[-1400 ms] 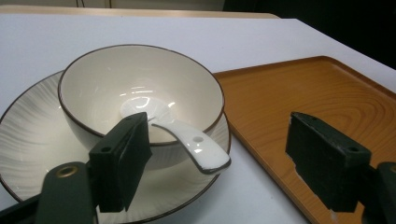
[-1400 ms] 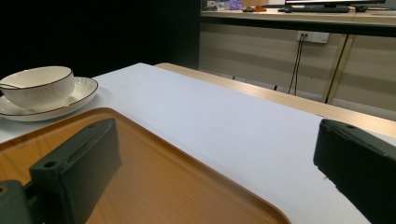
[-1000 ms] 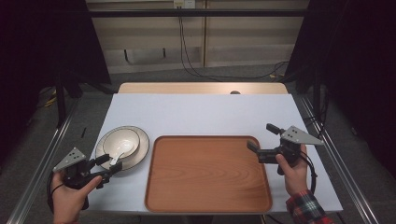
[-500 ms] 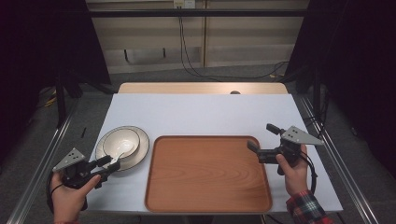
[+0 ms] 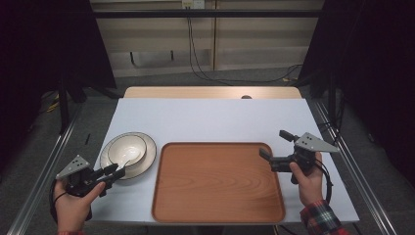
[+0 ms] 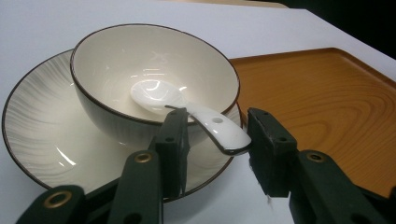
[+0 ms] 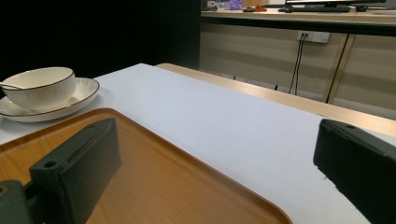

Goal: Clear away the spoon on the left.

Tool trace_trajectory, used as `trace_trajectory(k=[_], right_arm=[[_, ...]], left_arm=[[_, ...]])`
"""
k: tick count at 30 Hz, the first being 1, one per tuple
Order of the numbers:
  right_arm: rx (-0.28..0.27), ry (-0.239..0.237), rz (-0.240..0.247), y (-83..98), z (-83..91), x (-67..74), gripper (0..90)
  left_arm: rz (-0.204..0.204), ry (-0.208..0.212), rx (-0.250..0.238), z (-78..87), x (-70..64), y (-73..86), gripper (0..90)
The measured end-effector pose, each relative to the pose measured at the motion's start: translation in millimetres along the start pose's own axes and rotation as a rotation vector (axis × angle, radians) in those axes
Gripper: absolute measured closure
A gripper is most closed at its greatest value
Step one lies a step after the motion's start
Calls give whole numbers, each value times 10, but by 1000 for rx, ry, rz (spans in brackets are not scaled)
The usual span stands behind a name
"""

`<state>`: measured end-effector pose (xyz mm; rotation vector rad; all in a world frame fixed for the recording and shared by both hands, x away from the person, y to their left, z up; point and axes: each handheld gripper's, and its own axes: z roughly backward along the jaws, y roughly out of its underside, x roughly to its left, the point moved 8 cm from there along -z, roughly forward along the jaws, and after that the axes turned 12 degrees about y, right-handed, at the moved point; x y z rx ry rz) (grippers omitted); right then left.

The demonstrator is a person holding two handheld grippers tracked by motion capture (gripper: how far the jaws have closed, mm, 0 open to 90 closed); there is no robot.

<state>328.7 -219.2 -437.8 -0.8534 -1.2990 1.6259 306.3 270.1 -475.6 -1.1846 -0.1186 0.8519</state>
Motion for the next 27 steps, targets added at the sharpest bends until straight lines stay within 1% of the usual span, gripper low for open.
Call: trace_trajectory(k=[7,11,15,16,17,21,22,23,24,26,27], right_arm=[[-5,4,-1,-6,5,-3,3],[-3,6,-2,-7,9,-3,3],[-3,4,-1,-8,13,0,3],[-4,7,1,-7,10,-1,3],[-1,5,1,-4,12,-2,3],[-3,7,2,-5,15,0,3],[-3,7,1,-6,16,1,3],[-3,7,1,-6,16,1,3],[-6,0,1,-8,17,5,3],[-7,1,3,-7,17,5,3],[-7,1,2,-8,18,5,3]], left_arm=[[8,6,-9,-11,4,-6,628],[17,-5,-15,2,16,-10,638],[16,-2,-15,6,17,-14,645],[20,-5,-24,5,15,-26,647],[11,-6,-19,14,19,-27,652],[14,-7,-30,16,18,-40,678],[4,-10,-31,24,23,-47,683],[4,-10,-31,24,23,-47,688],[8,-15,-43,23,23,-60,694],[2,-19,-39,27,29,-62,703],[0,-28,-49,30,37,-77,710]])
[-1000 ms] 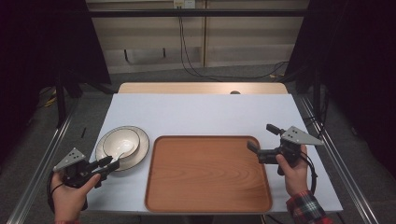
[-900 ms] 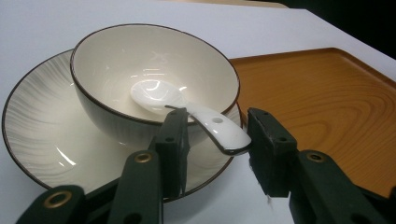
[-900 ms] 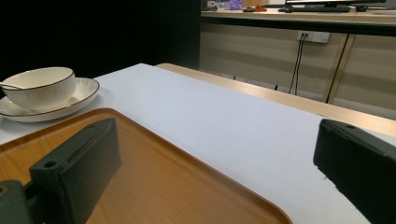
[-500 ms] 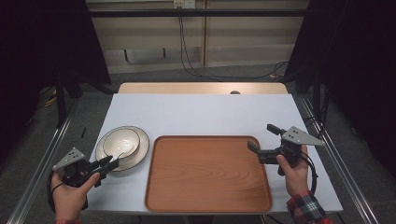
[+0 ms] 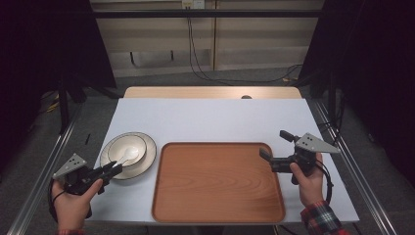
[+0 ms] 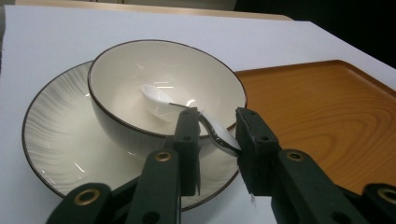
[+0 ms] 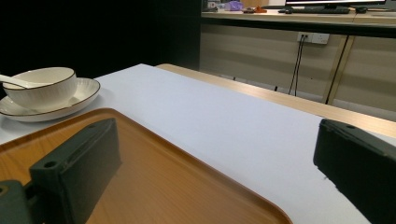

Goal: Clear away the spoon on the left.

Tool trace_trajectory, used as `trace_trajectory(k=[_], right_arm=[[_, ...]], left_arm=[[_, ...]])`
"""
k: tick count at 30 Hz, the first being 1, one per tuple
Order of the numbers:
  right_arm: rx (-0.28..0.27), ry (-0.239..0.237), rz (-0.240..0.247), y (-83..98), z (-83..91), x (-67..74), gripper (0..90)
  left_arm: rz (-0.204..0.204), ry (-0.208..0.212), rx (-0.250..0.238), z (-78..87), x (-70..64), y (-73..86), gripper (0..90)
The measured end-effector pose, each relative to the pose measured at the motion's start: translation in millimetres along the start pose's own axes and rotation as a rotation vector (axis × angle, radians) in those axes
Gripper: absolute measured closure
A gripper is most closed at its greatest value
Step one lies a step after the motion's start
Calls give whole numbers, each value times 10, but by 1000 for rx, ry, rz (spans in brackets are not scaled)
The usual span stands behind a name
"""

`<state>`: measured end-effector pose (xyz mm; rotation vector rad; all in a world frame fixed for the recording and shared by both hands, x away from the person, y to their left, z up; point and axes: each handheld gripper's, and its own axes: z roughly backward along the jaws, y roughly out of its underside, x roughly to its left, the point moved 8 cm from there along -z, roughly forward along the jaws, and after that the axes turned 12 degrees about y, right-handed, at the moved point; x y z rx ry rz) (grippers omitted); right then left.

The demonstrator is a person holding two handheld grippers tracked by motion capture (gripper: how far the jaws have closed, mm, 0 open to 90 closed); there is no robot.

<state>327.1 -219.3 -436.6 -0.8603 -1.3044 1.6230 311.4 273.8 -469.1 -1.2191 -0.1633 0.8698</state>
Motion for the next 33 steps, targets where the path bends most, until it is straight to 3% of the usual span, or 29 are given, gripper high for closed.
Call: trace_trajectory(k=[17,33], right_arm=[[1,7,3,0,13,4,4],[5,2,4,5,19,12,5]], left_arm=[[-17,-21,-7,-26,44,-59,809],[-47,-38,-39,-58,79,-150,830]])
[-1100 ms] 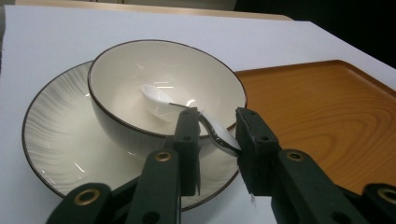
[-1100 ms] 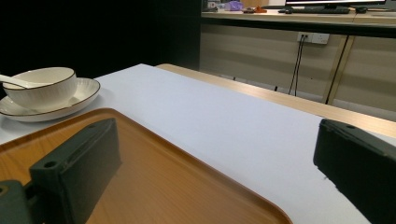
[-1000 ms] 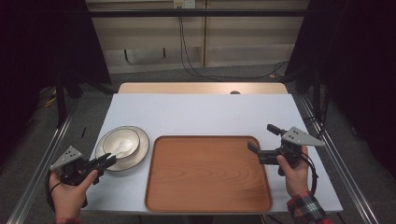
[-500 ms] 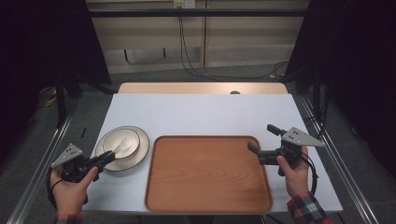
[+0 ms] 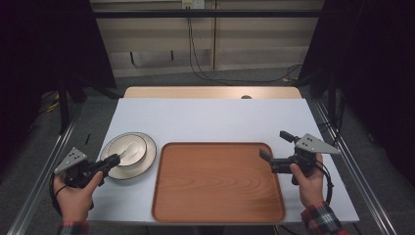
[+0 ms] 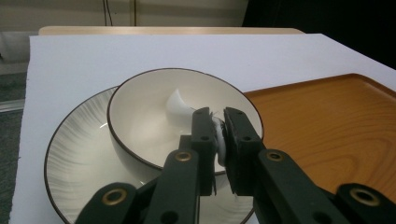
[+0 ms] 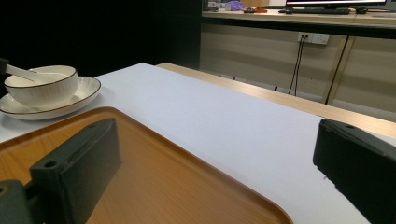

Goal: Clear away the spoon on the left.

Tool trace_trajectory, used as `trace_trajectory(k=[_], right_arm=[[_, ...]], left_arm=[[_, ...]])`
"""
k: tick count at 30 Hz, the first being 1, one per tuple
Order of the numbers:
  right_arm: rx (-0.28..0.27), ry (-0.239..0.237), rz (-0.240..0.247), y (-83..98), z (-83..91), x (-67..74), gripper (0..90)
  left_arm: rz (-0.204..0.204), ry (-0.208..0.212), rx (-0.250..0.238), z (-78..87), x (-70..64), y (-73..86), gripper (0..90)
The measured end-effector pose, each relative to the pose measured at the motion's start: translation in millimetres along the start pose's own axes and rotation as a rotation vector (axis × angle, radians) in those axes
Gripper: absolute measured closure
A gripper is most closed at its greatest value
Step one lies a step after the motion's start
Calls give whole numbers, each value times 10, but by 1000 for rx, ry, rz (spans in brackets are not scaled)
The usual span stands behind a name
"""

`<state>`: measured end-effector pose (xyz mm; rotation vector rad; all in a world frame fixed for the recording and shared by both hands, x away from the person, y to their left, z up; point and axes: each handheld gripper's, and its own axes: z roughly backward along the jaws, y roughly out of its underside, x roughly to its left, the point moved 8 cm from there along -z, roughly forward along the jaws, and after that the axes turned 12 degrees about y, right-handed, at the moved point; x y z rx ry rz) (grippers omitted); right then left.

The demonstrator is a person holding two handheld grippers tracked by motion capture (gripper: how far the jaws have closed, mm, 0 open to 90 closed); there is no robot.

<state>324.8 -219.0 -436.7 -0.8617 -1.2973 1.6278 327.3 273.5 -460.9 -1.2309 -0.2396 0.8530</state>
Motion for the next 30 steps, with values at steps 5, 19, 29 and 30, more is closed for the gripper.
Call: trace_trajectory(k=[5,19,29,30], right_arm=[[-4,6,0,-5,6,-8,5],[-7,8,-10,-13,30,-37,5],[-10,10,-15,-18,31,-38,5],[-11,10,-18,-19,29,-38,5]], left_arm=[[-6,-6,-22,-20,16,-38,835],[-20,4,-69,-64,1,-200,846],[-31,7,-92,-128,25,-291,845],[-32,3,-94,-133,33,-303,845]])
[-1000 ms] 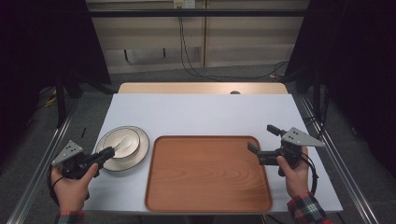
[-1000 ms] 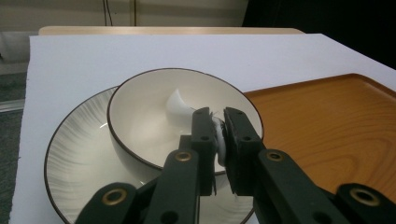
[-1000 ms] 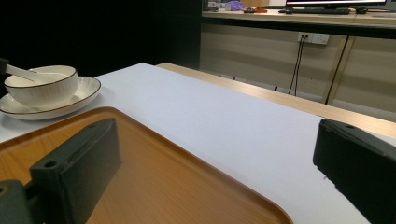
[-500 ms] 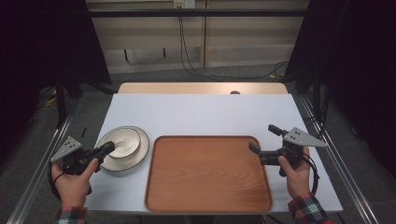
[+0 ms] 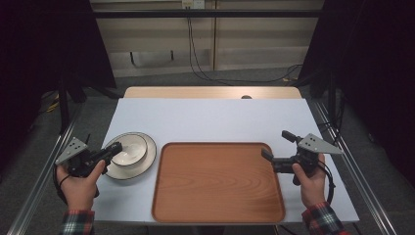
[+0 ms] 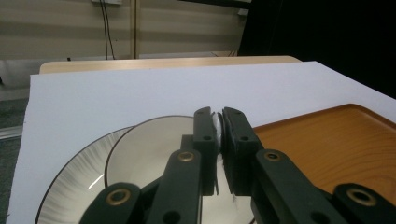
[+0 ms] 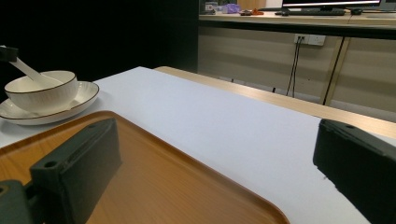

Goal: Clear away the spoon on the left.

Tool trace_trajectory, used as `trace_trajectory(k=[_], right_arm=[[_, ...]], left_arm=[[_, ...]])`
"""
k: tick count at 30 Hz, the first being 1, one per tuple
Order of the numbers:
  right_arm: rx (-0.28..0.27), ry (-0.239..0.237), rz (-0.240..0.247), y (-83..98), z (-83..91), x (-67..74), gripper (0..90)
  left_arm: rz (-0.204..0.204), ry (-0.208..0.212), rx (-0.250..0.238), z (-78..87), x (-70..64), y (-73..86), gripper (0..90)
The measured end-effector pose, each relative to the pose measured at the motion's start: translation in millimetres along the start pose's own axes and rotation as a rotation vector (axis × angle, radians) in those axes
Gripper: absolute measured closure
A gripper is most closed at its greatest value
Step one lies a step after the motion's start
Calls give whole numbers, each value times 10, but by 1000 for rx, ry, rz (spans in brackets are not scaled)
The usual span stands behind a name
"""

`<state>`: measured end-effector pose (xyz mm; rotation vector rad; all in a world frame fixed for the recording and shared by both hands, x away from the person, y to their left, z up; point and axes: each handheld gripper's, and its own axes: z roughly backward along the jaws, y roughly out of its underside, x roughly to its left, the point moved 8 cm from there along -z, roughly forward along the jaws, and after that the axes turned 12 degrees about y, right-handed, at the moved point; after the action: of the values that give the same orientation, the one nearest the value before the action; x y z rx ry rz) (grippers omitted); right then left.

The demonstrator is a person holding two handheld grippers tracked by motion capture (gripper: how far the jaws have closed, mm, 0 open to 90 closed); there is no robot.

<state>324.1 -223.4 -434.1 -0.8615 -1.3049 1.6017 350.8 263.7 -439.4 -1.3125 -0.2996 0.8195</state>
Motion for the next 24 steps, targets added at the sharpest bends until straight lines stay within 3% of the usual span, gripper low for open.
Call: trace_trajectory(k=[24], right_arm=[[5,-5,5,14,-7,9,5]], left_arm=[[-12,6,-115,-285,61,-151,848]])
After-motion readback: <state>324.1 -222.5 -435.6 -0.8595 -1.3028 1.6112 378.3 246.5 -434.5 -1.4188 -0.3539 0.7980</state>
